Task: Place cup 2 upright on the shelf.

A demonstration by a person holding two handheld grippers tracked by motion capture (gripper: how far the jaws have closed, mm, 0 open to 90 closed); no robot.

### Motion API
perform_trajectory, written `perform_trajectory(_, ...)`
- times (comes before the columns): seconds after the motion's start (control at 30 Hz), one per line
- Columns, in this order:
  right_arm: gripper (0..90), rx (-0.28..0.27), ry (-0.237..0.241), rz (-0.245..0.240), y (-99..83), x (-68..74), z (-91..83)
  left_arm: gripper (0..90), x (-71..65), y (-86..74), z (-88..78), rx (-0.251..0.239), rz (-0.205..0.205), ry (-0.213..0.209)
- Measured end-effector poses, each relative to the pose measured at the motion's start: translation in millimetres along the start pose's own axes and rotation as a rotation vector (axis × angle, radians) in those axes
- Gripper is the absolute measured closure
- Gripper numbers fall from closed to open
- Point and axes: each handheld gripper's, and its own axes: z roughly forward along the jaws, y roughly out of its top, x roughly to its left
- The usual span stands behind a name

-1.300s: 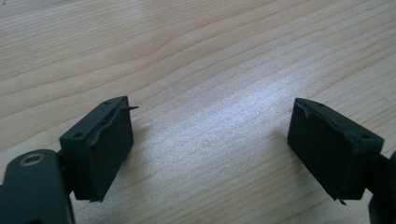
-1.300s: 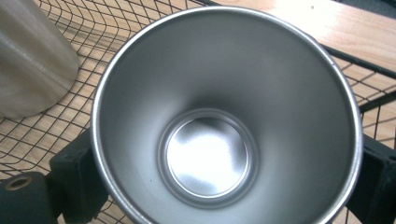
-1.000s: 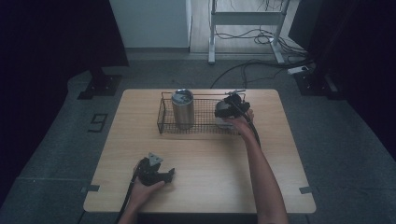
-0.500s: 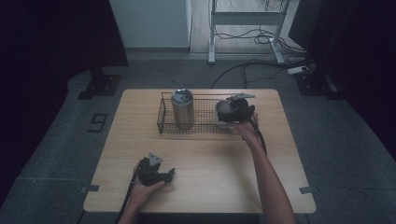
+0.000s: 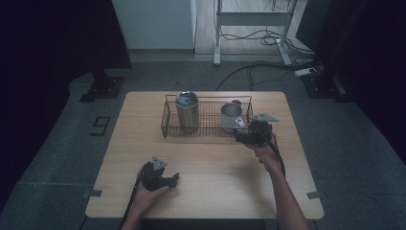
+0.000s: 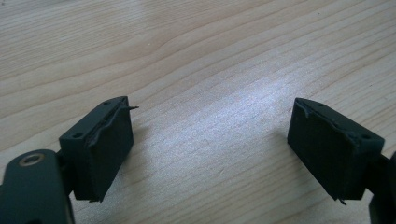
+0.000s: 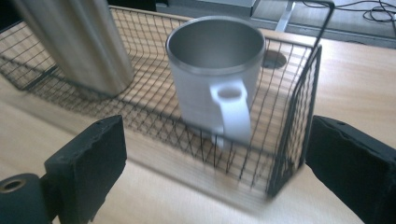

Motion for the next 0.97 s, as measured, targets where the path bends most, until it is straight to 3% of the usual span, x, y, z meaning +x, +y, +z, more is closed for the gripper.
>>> perform_trajectory(0.4,9.6,-0.025,0.028,0.034,-61.0,-1.3,-40.9,14.3,0.0,0.0,0.0,0.001,0.001,0.000)
perform_trajectory(0.67,10.6,0.004,0.031,0.035,-93.4,-0.9,-46.8,14.3,0.1,0.0,-0.1,0.001,0.002,0.000)
perform_trajectory(0.8,10.7,0.023,0.025,0.018,-98.2,0.0,-45.1,14.3,0.1,0.0,-0.1,0.001,0.003,0.000)
perform_trajectory(0.97,11.1,0.006,0.020,0.010,-97.6,1.7,-46.3,14.4,0.1,-0.1,-0.2,0.001,0.003,-0.001)
